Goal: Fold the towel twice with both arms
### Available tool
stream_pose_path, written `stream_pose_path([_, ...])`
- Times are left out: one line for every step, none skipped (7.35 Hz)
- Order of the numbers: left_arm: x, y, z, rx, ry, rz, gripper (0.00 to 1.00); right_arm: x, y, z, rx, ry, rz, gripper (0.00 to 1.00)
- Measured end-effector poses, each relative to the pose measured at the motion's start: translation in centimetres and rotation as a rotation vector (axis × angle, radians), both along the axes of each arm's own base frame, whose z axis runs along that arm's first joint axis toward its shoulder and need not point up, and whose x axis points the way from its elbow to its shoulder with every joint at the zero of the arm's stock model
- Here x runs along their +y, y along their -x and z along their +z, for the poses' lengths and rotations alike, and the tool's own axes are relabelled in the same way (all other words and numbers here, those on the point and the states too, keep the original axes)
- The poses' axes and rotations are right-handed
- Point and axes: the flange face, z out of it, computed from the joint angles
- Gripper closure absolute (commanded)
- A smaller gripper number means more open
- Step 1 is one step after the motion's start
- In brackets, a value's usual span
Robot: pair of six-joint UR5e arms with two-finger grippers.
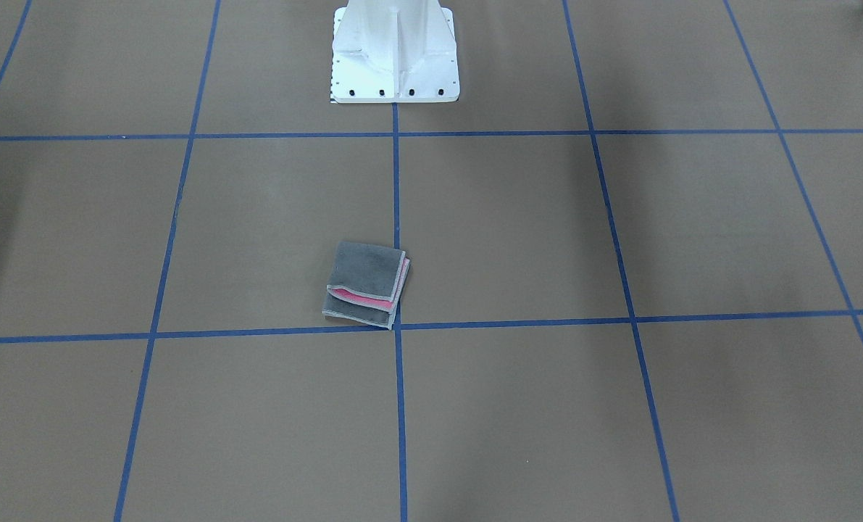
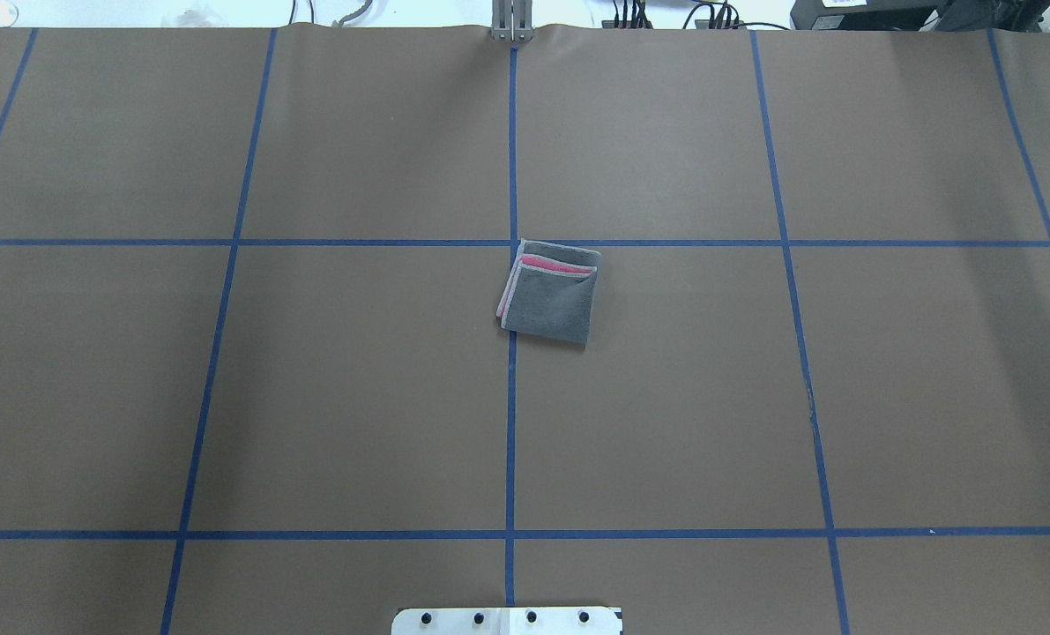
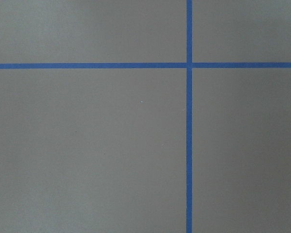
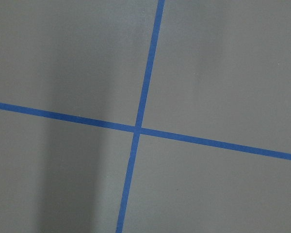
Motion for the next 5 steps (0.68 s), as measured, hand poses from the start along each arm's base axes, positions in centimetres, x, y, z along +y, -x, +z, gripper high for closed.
stream_pose_path([0.0, 0.0, 0.05, -0.001, 0.0, 0.001, 0.0, 0.07, 0.0, 0.09, 0.0, 0.002, 0.0, 0.0])
stream_pose_path([0.04, 0.0, 0.14, 0.0, 0.003, 0.001, 0.0, 0.16, 0.0, 0.23, 0.0, 0.005, 0.0, 0.0])
stream_pose_path([0.07, -0.01, 0.18, 0.0, 0.005, 0.001, 0.0, 0.29, 0.01, 0.41, 0.0, 0.008, 0.0, 0.0])
stream_pose_path([0.09, -0.01, 0.19, 0.001, 0.005, 0.001, 0.0, 0.51, 0.02, 0.66, -0.001, 0.013, 0.0, 0.0])
stream_pose_path([0.1, -0.02, 0.2, 0.001, 0.006, 0.001, 0.0, 0.71, 0.03, 0.86, -0.002, 0.017, 0.0, 0.0])
